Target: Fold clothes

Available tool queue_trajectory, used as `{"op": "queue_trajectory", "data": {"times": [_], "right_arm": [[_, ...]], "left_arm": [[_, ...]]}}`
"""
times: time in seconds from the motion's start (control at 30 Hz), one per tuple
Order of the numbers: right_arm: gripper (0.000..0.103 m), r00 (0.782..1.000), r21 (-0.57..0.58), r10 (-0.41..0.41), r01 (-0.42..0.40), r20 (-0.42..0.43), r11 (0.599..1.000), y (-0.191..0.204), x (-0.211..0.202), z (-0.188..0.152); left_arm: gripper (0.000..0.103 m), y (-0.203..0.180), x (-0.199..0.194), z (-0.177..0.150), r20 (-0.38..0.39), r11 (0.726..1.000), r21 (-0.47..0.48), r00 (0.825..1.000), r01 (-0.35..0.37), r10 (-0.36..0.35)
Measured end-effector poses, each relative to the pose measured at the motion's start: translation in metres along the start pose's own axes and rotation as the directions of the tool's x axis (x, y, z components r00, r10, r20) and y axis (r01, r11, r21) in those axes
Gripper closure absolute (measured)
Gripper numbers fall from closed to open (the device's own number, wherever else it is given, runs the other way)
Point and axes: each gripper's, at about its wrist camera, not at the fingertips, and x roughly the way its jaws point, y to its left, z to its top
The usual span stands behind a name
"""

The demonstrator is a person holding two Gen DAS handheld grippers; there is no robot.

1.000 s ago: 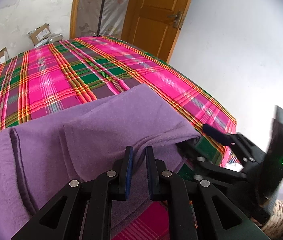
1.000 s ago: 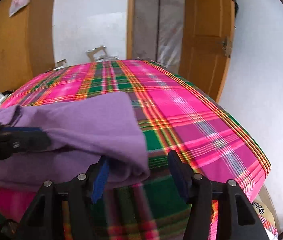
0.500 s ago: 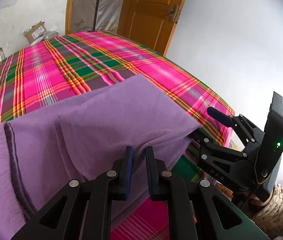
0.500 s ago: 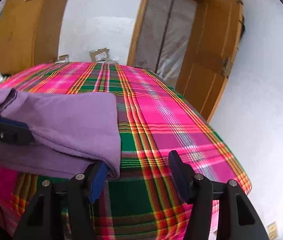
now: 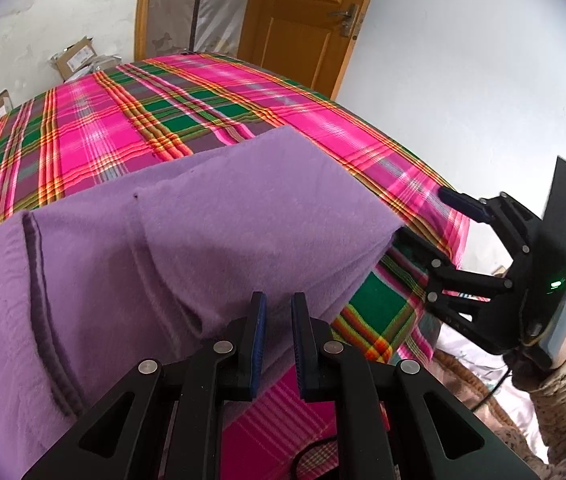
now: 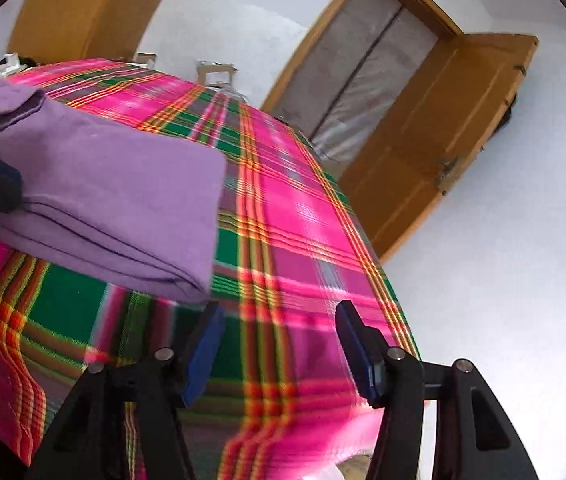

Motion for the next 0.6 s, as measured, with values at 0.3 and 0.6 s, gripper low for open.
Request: {"op": "queue_trajectory", "data": {"times": [0.3, 0.6], "right_arm": [[0.054, 0.965, 0.165, 0.229, -0.248, 0.126, 0.955, -0.001, -0.021, 0.034], [0.058, 0.908, 0.09, 0.409, -0.416, 0.094, 0.905, 0.062, -0.004, 0.046]], "left_arm": [[0.088, 0.011, -0.035, -0.007, 0.068, 0.999, -0.027, 0.997, -0.022, 0.024], [0.086, 0.046, -0.075, -0.025, 0.136, 0.989, -0.138, 0.988, -0.051, 0.07]]}}
